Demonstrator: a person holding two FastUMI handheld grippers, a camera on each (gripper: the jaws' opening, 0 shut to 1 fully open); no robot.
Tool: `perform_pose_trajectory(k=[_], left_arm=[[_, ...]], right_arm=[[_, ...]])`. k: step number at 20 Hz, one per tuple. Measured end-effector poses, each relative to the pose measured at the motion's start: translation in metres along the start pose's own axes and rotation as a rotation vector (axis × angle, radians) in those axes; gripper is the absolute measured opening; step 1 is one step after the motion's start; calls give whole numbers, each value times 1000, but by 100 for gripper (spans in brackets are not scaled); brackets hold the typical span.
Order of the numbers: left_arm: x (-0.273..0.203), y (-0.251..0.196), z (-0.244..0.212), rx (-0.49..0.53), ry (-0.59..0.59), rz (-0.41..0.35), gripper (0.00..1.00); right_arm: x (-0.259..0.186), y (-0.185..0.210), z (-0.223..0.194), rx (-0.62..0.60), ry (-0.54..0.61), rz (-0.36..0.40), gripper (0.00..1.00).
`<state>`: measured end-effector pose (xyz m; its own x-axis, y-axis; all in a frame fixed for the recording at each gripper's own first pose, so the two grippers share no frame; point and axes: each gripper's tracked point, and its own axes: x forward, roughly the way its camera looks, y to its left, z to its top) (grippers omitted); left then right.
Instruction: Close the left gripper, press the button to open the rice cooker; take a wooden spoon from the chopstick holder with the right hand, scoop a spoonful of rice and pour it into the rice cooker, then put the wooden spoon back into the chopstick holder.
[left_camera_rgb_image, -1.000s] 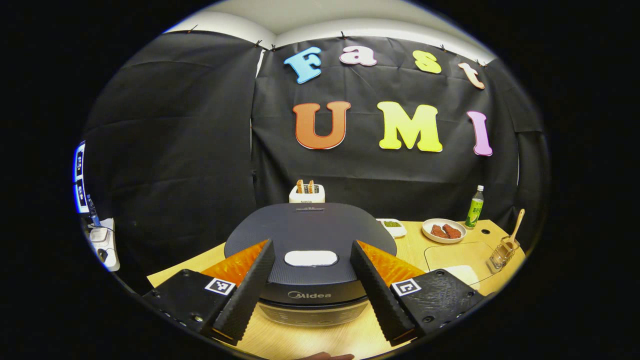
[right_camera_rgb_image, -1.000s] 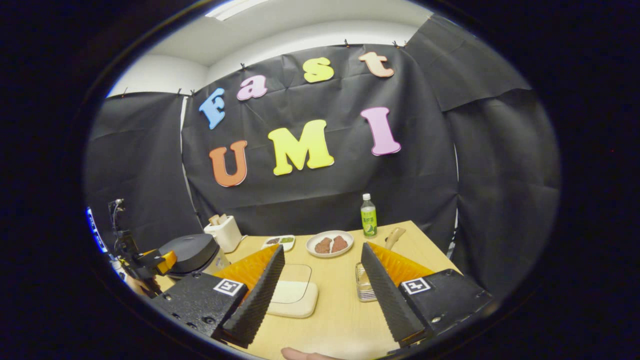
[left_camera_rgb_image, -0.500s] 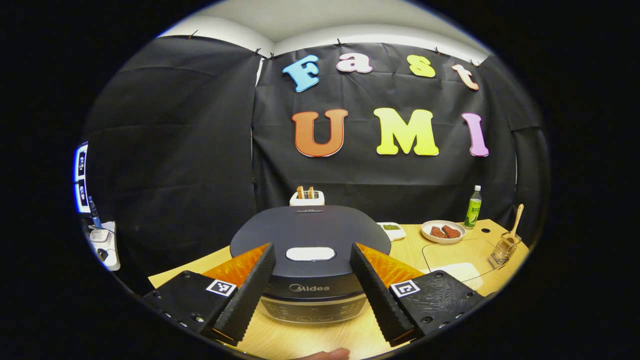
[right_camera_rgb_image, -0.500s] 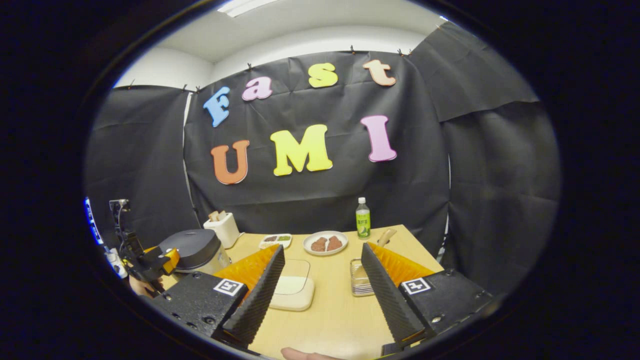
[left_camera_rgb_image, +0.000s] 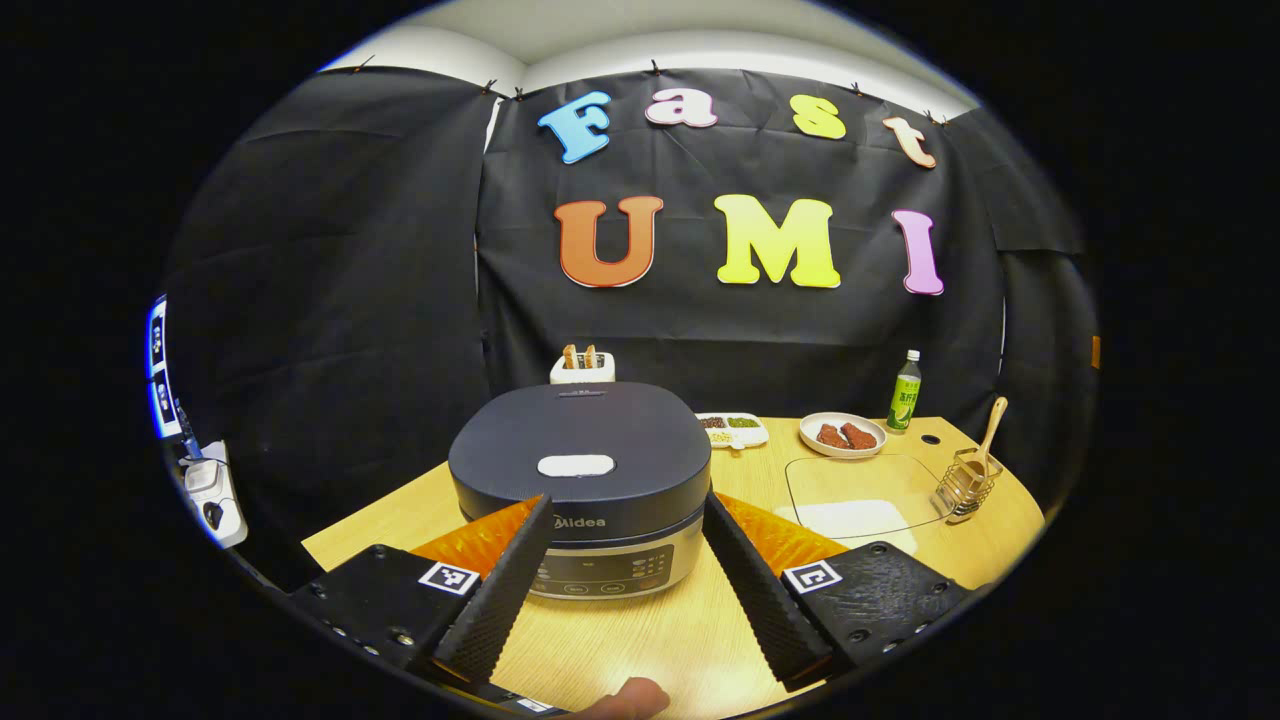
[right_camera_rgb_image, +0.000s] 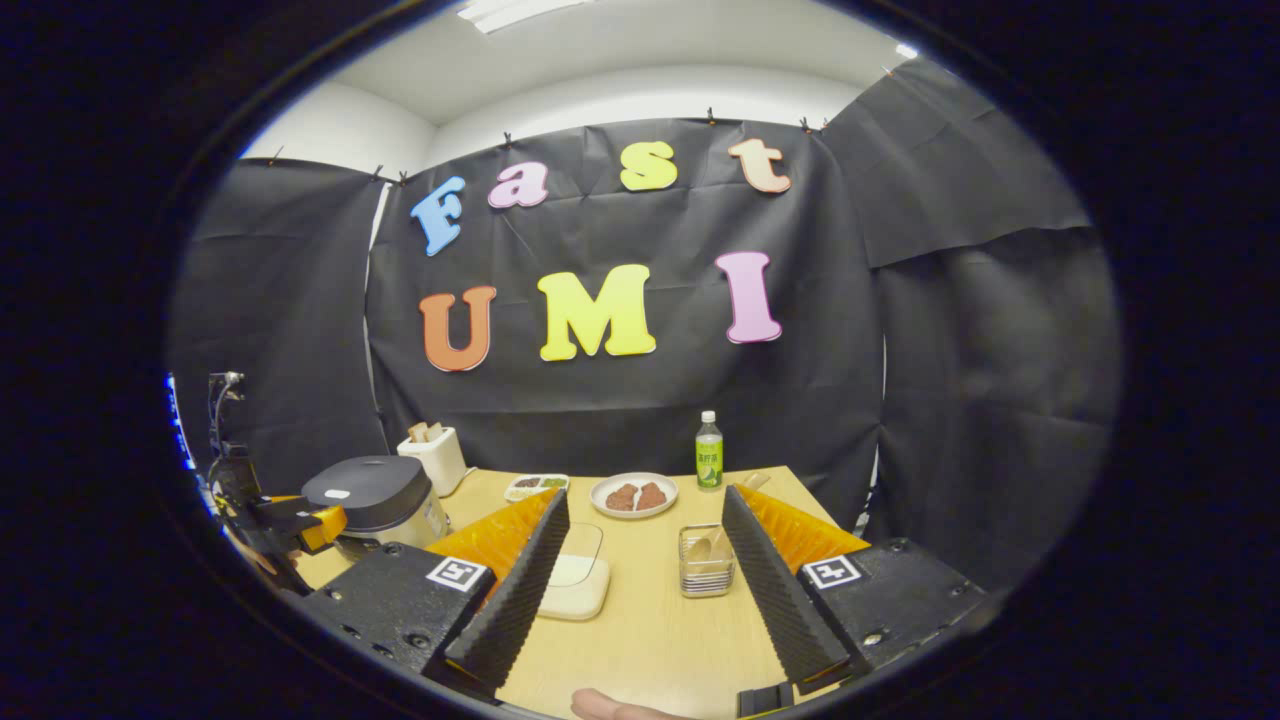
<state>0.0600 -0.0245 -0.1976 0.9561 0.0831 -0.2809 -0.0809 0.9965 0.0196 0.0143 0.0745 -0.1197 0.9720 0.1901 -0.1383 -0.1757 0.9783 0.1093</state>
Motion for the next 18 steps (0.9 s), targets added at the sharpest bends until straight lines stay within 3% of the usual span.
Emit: perform_pose_trajectory(k=[6, 9, 18], left_arm=[[-62, -10, 26, 40, -55, -2, 95], [-101, -9, 52, 24, -101, 10, 95], [-186, -16, 103, -39, -238, -58, 95]], right_arm=[[-32, -19, -1, -10, -21, -30, 100], [-55, -23, 1, -30, -47, -53, 96], [-99, -9, 19, -87, -104, -31, 99]])
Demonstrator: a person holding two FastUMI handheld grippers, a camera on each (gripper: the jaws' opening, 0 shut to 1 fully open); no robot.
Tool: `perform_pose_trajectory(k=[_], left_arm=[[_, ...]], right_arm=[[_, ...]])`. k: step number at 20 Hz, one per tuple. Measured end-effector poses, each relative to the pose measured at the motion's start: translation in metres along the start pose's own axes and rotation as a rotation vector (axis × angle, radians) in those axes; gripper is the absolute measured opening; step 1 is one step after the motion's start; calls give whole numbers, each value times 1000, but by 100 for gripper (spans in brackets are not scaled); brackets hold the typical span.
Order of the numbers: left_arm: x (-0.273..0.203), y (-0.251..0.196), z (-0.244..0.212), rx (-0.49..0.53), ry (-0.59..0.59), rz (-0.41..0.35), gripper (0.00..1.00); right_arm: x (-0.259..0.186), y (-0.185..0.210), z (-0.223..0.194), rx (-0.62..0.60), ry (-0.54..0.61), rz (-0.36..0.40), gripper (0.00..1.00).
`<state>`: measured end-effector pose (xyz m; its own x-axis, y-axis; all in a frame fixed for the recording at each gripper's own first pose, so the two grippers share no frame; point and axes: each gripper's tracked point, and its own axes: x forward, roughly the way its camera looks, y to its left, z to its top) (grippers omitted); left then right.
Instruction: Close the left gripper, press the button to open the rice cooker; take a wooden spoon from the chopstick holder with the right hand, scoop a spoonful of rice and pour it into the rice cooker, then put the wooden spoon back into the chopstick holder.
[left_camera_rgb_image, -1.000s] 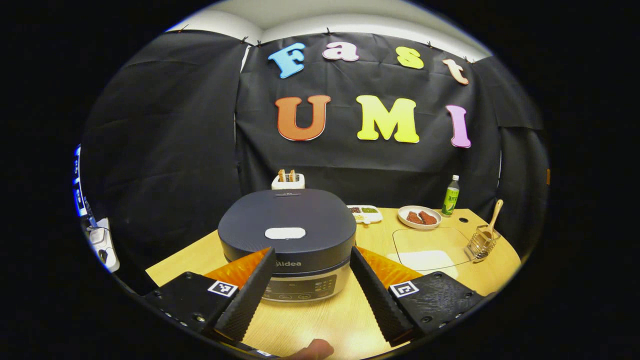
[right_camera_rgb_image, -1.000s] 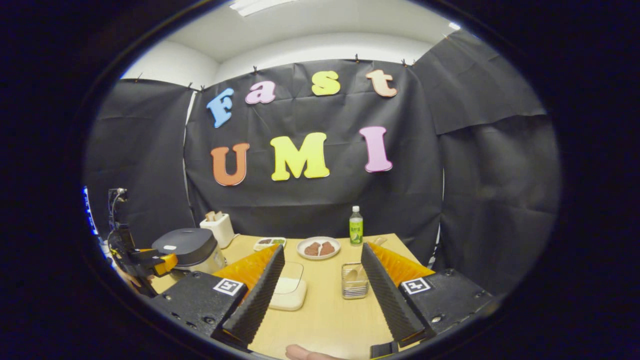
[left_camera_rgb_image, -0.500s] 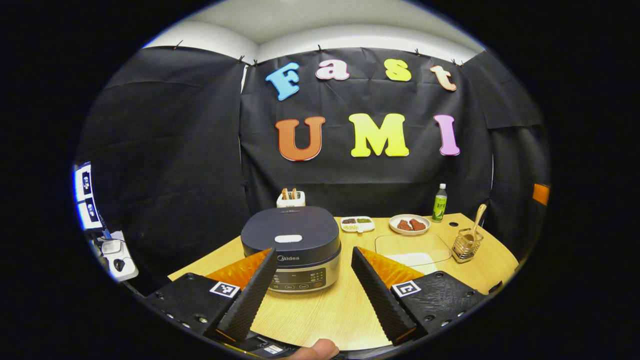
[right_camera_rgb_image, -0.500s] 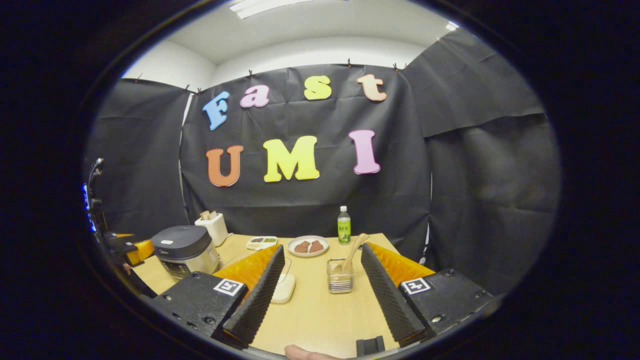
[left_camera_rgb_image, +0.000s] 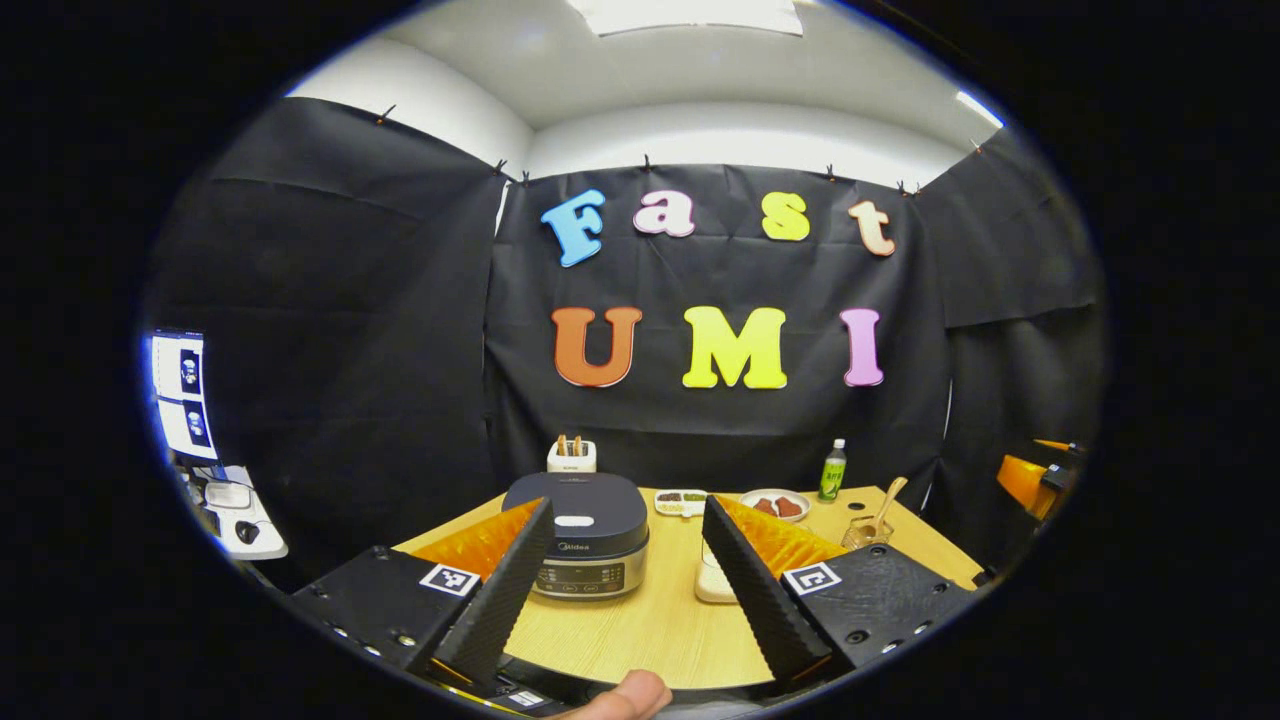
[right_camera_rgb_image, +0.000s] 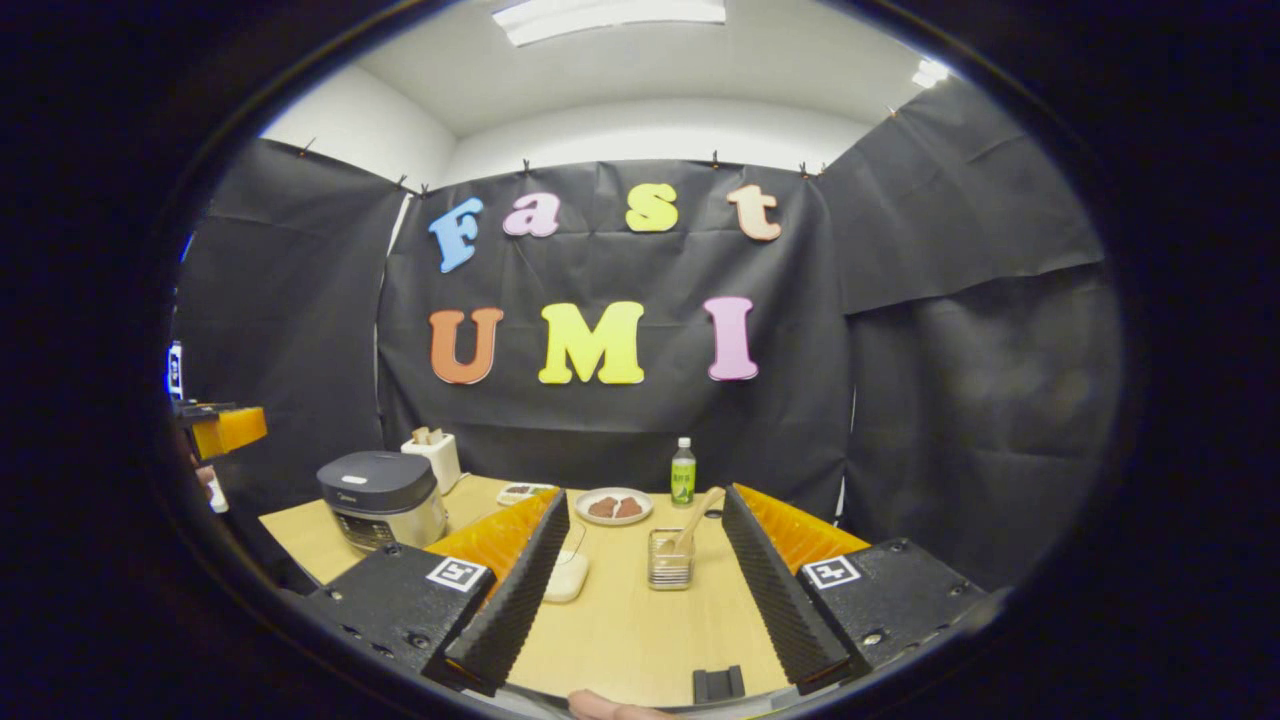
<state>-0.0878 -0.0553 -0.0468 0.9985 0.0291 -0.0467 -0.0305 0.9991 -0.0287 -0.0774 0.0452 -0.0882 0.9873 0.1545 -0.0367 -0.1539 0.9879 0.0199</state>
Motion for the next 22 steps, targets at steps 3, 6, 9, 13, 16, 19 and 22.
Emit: perform_pose_trajectory(k=[3, 6, 9, 13, 16, 19, 22], left_arm=[[-9, 6, 11, 20, -28, 19, 95], [-15, 0, 13, 29, -46, 5, 95], [-17, 1, 11, 29, -57, -6, 95], [-15, 0, -9, 10, -29, -17, 96], [-10, -6, -13, 3, -19, -27, 96], [-10, -15, -11, 17, -28, -47, 96], [-12, -20, -9, 45, -30, -57, 95]], right_arm=[[-3, 3, 3, 2, 2, -7, 100], [-6, 2, 4, -1, -4, -14, 100], [-12, 0, 5, -5, -11, -18, 100], [-17, -7, -2, 2, -3, -16, 100], [-18, -7, -3, 8, -3, -10, 100], [-21, -2, -2, 8, -5, 2, 99], [-21, 0, 0, 4, -6, 4, 97]])
